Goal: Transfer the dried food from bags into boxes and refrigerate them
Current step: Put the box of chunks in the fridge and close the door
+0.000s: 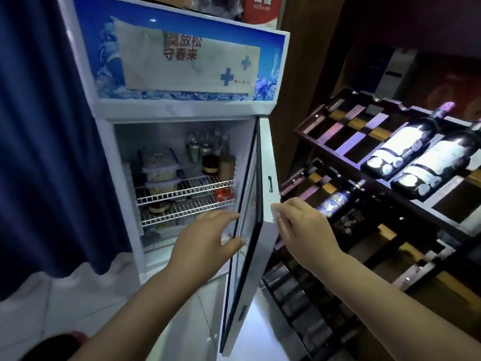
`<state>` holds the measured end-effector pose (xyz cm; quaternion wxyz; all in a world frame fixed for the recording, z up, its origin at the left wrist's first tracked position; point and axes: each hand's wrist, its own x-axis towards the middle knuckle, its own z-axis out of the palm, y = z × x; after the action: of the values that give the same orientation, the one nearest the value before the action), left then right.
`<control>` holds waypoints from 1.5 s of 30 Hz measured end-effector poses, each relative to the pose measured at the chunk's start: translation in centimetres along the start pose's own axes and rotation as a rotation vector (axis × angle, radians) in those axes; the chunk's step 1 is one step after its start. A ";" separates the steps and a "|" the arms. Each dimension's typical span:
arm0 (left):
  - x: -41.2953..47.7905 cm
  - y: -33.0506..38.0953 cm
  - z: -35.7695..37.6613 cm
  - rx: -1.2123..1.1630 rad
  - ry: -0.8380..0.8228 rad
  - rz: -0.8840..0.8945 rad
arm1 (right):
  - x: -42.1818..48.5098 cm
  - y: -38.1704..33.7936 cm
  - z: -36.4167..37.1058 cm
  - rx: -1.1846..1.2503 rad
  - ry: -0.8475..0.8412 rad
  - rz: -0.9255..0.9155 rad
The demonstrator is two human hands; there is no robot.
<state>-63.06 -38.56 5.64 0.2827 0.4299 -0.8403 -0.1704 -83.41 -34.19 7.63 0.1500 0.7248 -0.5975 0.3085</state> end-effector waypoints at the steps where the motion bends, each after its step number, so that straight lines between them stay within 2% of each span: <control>1: -0.2 -0.5 -0.5 -0.007 0.012 -0.012 | 0.6 -0.8 0.7 0.034 0.002 -0.027; 5: -0.4 -2.7 -2.7 -0.021 0.070 -0.065 | 3.2 -3.8 4.5 0.102 -0.089 -0.150; 8: 0.0 -5.5 -4.8 -0.002 0.160 -0.074 | 5.5 -5.9 7.9 0.171 -0.146 -0.131; 14: 2.8 -13.6 -9.1 0.115 0.242 -0.105 | 12.1 -9.5 14.4 0.006 -0.051 -0.215; 24: 9.0 -25.1 -13.2 0.305 0.368 -0.101 | 20.1 -13.8 22.3 -0.069 -0.174 -0.243; 35: 16.1 -31.4 -14.1 0.456 0.633 -0.188 | 27.7 -11.4 28.6 -0.049 -0.105 -0.325; 45: 20.0 -33.6 -13.6 0.594 0.745 -0.334 | 31.5 -7.1 32.9 -0.027 -0.113 -0.581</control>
<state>-42.93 -74.81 5.09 0.3977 0.6520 -0.6144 0.1983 -64.75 -76.09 3.28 0.2080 0.8794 -0.3766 0.2037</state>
